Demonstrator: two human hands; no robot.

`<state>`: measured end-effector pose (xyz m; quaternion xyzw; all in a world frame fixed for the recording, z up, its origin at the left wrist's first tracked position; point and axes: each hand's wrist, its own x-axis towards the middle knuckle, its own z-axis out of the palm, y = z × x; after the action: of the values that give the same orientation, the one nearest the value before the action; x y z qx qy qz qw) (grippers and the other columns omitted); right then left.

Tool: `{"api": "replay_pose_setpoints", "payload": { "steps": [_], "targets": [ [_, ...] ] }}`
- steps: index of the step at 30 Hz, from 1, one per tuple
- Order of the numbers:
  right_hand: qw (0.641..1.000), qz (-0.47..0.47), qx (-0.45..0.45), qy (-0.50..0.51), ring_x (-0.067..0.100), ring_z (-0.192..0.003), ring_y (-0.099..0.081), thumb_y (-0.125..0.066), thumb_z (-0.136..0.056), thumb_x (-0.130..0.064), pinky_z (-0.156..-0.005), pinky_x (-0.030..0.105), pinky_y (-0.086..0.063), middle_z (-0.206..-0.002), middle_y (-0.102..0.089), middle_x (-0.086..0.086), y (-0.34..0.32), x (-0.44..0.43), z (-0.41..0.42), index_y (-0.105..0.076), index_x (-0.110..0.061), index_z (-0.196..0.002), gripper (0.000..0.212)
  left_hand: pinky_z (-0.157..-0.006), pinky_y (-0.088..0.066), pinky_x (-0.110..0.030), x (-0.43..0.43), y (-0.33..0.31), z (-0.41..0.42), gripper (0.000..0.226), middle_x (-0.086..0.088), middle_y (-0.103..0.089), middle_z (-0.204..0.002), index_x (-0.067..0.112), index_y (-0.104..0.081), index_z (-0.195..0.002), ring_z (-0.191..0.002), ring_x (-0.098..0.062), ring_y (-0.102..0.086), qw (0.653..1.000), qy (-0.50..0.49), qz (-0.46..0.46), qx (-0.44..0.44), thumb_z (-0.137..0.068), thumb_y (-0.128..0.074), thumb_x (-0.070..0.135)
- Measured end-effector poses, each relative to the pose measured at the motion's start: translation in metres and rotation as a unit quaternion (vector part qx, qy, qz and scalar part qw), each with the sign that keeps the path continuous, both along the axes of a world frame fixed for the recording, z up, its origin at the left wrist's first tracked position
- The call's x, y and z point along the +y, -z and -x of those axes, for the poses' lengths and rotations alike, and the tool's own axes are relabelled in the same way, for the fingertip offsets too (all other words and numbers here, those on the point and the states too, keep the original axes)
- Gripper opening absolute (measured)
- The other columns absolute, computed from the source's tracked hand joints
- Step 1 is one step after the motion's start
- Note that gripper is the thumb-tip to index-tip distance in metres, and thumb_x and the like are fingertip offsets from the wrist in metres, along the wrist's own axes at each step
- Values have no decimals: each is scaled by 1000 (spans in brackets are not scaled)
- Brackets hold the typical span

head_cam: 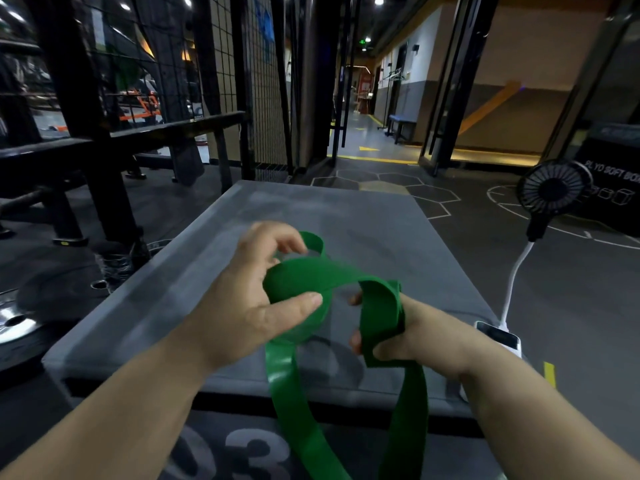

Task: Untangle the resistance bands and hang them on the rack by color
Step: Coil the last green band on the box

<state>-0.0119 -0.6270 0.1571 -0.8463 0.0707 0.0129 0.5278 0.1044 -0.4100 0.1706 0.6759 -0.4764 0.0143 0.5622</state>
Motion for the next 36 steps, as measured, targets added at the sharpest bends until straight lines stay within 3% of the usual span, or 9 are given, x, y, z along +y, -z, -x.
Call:
{"api": "replay_pose_setpoints", "payload": {
  "steps": [2,4,8,11,13,18,25,30,36],
  "targets": [
    [992,-120,7,-34,25,-95,-70,-73,-63,4,-85,32,-54,-96,-74,11,3,2,-1,-57,-21,-119,64,-80,-40,-10,-2,-3,3,26,16,-51,-102,38,-58,-97,-94,-5,-56,992,-56,-41,-110,-73,-63,46],
    [974,-218,3,-69,31,-94,-67,-80,-58,-2,-85,37,-53,-97,-71,18,8,3,-3,-57,-10,-121,67,-77,-39,-6,-4,-5,5,23,19,-59,-96,31,-64,-92,-92,-1,-57,988,-66,-58,-125,-76,-57,46],
    [944,-315,12,-101,36,-90,-69,-96,-47,-33,-82,41,-56,-96,-70,23,10,3,-5,-64,-6,-114,79,-60,-42,-18,1,-8,0,36,3,-59,-67,18,-68,-78,-62,-7,-54,993,8,-101,-57,-79,-50,49],
    [937,-315,39,-144,37,-97,-67,-94,-53,-37,-87,47,-54,-102,-69,24,9,0,-3,-66,-8,-115,75,-61,-40,-32,9,-11,-10,57,-25,-49,-68,-9,-58,-79,-63,-28,-47,994,74,-68,40,-80,-52,48],
    [935,-300,55,-183,37,-100,-65,-91,-61,-36,-89,47,-52,-106,-67,24,10,2,-4,-59,-5,-121,75,-65,-40,-35,11,-12,-13,64,-34,-46,-74,-19,-52,-82,-68,-28,-47,987,108,-59,99,-81,-55,44],
    [913,-279,91,-285,28,-95,-67,-85,-69,-33,-86,38,-54,-105,-69,17,13,20,-6,-56,-1,-124,70,-60,-40,-31,2,-7,-9,42,-13,-47,-65,-4,-56,-72,-63,-22,-45,975,123,-91,161,-88,-57,35],
    [875,-364,79,-310,31,-90,-67,-73,-83,-18,-86,42,-50,-91,-69,13,17,32,-4,-56,0,-117,42,-58,-50,-25,-3,0,-13,22,-12,-61,-71,3,-65,-78,-61,-18,-59,933,137,-55,327,-87,-64,22],
    [836,-432,47,-336,32,-91,-69,-57,-92,-7,-85,40,-53,-92,-69,16,8,32,-1,-57,2,-112,22,-63,-48,-16,-14,11,-15,16,6,-66,-67,12,-68,-79,-64,-4,-61,956,67,-147,243,-92,-60,18],
    [830,-465,-11,-308,33,-89,-69,-49,-97,-8,-81,39,-55,-100,-68,21,9,15,-5,-55,3,-115,21,-69,-42,-29,-24,30,-20,22,4,-61,-69,19,-67,-76,-68,-10,-55,956,27,-224,186,-91,-62,33]
  ]
}}
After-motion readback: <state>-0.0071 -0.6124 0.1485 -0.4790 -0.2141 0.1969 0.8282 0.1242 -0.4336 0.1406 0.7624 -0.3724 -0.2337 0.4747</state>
